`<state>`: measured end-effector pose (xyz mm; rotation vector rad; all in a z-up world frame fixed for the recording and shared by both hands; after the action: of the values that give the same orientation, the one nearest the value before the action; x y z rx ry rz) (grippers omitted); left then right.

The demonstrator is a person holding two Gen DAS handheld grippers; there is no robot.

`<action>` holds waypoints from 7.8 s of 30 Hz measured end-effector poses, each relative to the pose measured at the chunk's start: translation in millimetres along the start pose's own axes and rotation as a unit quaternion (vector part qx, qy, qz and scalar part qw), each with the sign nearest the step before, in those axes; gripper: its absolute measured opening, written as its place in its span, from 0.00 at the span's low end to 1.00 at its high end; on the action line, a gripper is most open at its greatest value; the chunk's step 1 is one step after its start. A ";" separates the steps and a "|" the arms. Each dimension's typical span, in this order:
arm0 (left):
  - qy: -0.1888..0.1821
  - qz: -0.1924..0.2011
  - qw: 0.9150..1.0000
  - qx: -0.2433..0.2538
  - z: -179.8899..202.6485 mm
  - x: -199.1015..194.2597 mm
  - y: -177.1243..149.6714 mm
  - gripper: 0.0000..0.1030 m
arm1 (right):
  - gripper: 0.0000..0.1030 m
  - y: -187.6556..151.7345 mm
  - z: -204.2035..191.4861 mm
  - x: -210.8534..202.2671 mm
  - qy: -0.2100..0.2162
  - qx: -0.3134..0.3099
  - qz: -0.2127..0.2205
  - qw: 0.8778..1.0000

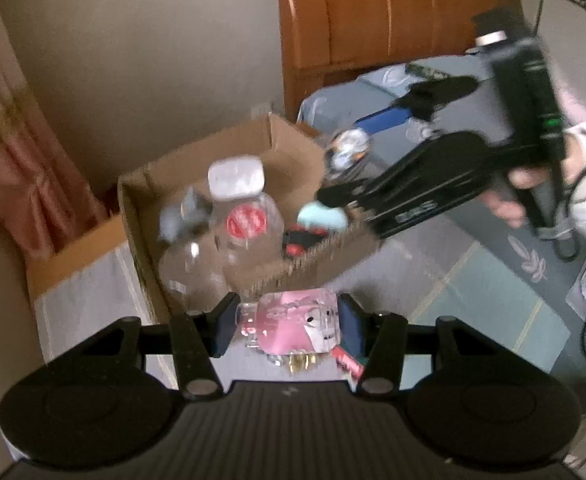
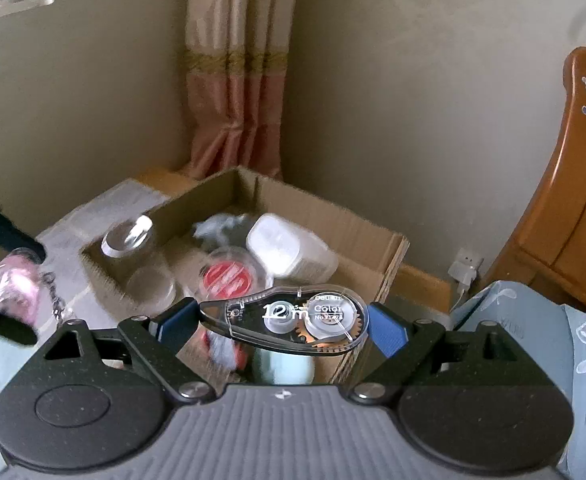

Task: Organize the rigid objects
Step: 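Lower the pink keychain and tape dispenser into the box and release both, then move both tools back over the gold capsule bottle and red toy train, then grasp the gold capsule bottle with the left tool while the right tool grasps the red train, then lower the capsule bottle and red train into the box and release both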

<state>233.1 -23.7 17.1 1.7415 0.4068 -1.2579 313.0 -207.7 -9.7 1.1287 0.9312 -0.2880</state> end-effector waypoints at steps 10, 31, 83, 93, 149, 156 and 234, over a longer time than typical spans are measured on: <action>0.017 0.036 0.999 -0.001 -10.4 -9.0 52.6 0.51 | 1.00 4.1 3.7 9.5 -0.010 0.007 -0.005 1.000; 0.061 -0.035 0.990 -0.121 -92.7 80.1 79.1 0.67 | 1.00 -26.2 -10.1 -16.3 -0.009 -0.010 -0.008 1.000; 0.107 0.035 0.974 -0.199 -23.6 46.5 -104.7 0.94 | 1.00 -128.2 -48.8 -7.6 -0.011 0.187 -0.081 0.979; 0.105 0.030 0.974 -0.199 -22.2 47.2 -106.0 0.94 | 1.00 -117.2 -86.0 22.8 0.003 0.133 -0.093 0.987; 0.040 -0.001 0.984 -0.175 41.2 125.4 -40.5 0.95 | 1.00 -157.3 -25.1 33.0 -0.038 0.126 -0.022 0.991; 0.061 0.004 0.980 -0.192 37.1 128.7 -39.8 0.96 | 1.00 -158.8 -25.9 32.1 -0.040 0.127 -0.023 0.991; 0.044 0.019 0.997 -0.060 -20.3 9.2 14.3 0.90 | 0.60 -7.4 -1.0 -22.3 0.016 -0.029 0.019 0.999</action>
<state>258.7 -16.8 17.1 1.6985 0.4872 -1.1103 294.3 -215.5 2.3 1.0997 0.9398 -0.2109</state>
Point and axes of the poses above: each gripper's, at about its wrist camera, not at the fingertips, and x roughly the way its jaws point, z to its right, y to its top, the point moved 4 cm from there along x, roughly the way its jaws point, and after that the axes turned 10 degrees about -z, right-handed, at the moved point
